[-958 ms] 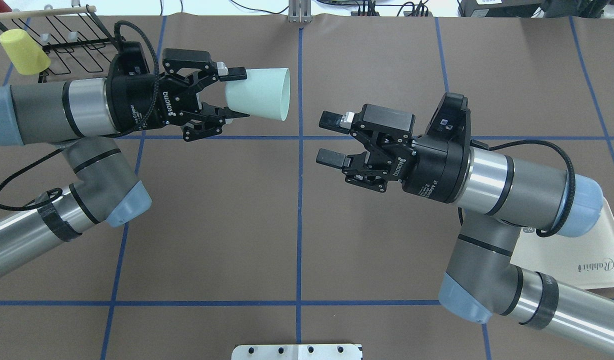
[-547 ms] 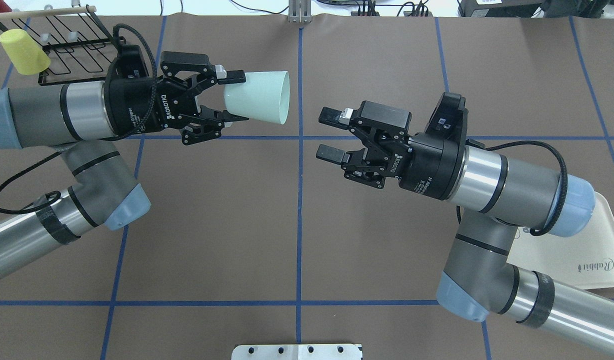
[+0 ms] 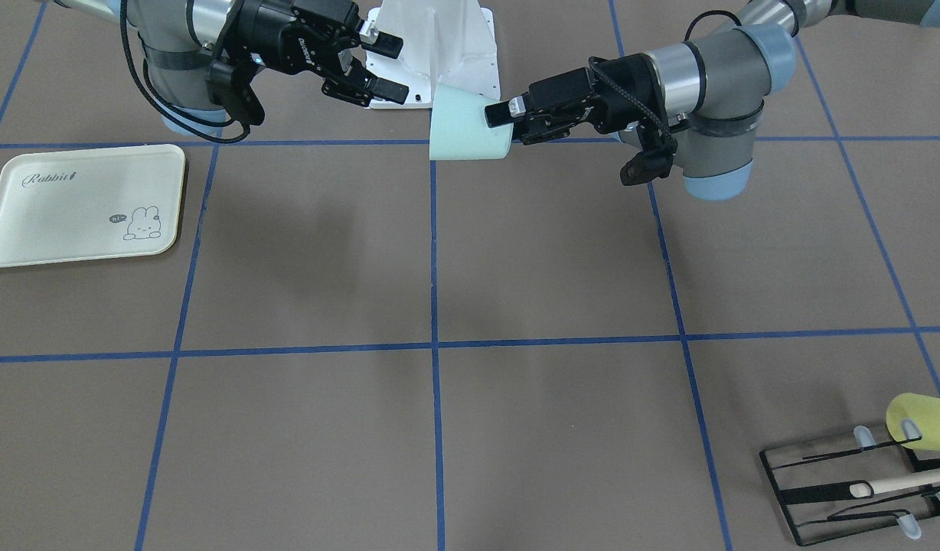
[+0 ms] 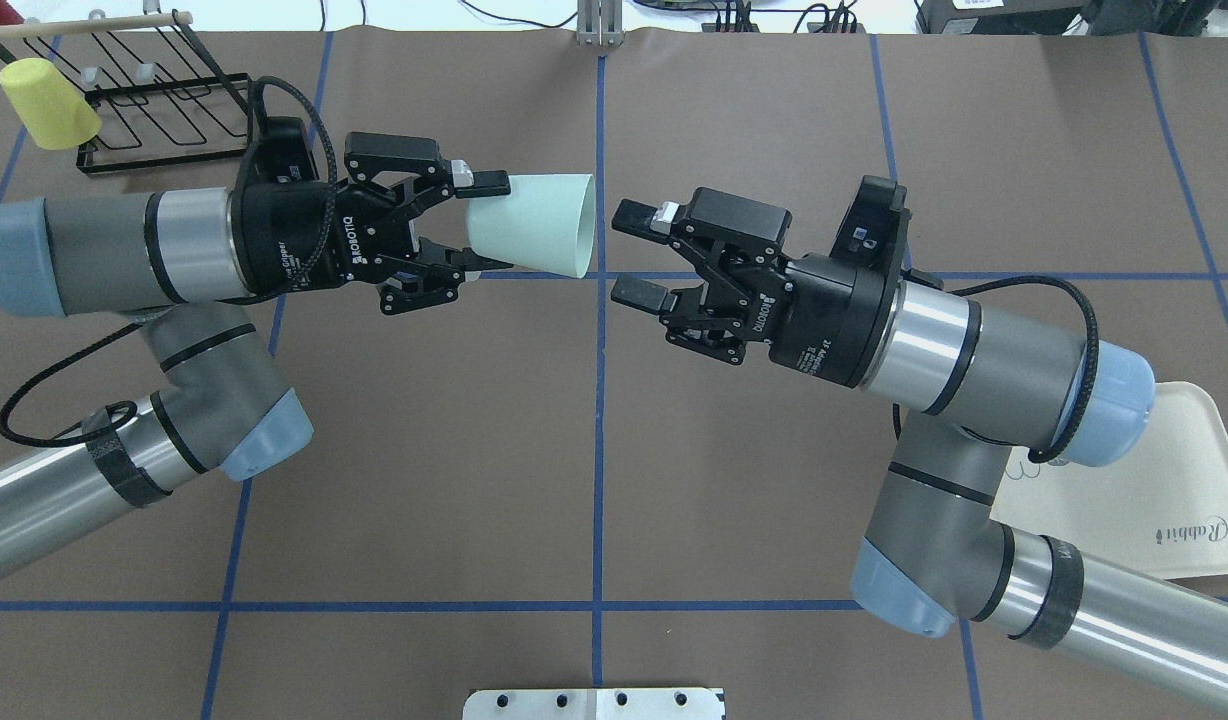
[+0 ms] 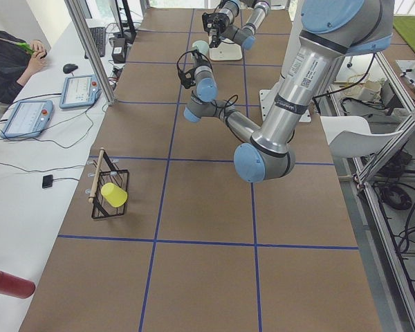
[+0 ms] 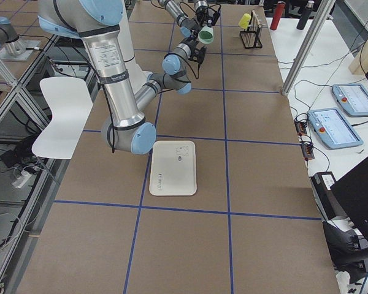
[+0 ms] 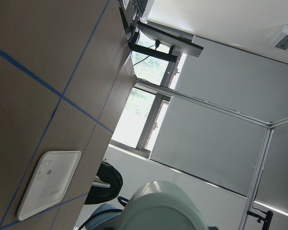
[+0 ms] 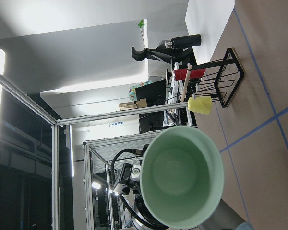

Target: Left arm grabs green cup and hands to right arm on tray

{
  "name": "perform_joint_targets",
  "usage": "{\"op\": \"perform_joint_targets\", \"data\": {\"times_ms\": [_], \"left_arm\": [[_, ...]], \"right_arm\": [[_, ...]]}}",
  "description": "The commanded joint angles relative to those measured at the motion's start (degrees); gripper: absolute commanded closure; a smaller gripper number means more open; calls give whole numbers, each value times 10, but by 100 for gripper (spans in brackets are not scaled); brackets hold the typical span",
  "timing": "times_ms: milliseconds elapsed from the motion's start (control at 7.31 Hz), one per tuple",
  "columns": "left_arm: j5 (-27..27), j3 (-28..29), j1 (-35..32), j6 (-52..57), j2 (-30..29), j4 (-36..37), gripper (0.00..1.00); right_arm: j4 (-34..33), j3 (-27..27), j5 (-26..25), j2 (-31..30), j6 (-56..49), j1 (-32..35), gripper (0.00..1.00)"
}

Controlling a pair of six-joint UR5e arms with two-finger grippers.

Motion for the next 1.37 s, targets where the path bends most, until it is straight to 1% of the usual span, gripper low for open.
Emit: {"op": "perform_joint_targets", "data": {"times_ms": [0, 274, 410, 684, 958, 1094, 1231], "left_arm": [[-2, -3, 16, 7, 0, 1, 78], [-5, -17, 23, 7, 9, 1, 77], [-5, -24, 30, 8, 14, 1, 78], [-4, -26, 38, 10, 16, 1, 77], [-4, -26, 45, 11, 15, 1, 77], [-5, -26, 46, 11, 15, 1, 77], [-5, -26, 52, 25, 16, 1, 77]], "right_arm": [[-23, -1, -3, 11, -1, 0, 19], [-30, -1, -3, 12, -2, 3, 24], [-32, -1, -3, 14, -2, 3, 30], [-33, -1, -3, 14, -2, 3, 45], [-34, -1, -3, 14, -2, 3, 48], [-34, -1, -3, 14, -2, 3, 55], [-34, -1, -3, 14, -2, 3, 59]]}}
